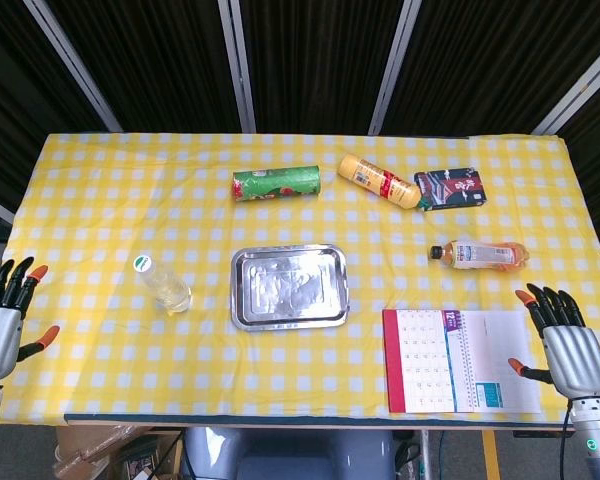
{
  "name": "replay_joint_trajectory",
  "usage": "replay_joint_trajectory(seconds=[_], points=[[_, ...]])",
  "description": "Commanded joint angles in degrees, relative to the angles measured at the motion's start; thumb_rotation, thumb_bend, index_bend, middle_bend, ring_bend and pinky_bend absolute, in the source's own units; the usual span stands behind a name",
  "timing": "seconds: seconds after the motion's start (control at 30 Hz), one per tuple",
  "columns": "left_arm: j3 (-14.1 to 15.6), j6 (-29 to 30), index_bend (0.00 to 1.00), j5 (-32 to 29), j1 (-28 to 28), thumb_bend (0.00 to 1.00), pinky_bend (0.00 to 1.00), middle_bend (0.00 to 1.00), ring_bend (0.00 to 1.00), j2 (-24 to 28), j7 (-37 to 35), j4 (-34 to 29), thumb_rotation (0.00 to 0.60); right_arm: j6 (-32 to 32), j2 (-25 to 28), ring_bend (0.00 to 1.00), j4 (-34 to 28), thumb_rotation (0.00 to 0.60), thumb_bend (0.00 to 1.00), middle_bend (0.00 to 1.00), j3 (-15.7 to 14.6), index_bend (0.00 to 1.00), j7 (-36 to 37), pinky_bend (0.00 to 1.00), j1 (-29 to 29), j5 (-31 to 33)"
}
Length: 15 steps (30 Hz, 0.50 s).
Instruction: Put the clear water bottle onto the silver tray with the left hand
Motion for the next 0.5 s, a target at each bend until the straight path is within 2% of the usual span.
replay_joint_trajectory(seconds=[0.03, 0.5], points=[[-0.20, -0.19, 0.12, -0.48, 0.17, 0.22, 0.00, 0.05, 0.00, 0.50, 0.06, -0.69, 0.600, -0.33, -0.06, 0.00, -0.07, 0.600, 0.16, 0.07, -0.12, 0.12, -0.69, 0.01, 0.11, 0.16], [-0.36, -1.33, 0.12, -1.40, 0.40, 0.22, 0.00, 0.05, 0.00, 1.14, -3.48, -1.27, 0.600, 0.24, 1.05, 0.00, -1.00, 0.600, 0.16, 0.07, -0.25, 0.12, 0.98, 0.01, -0.41, 0.26]])
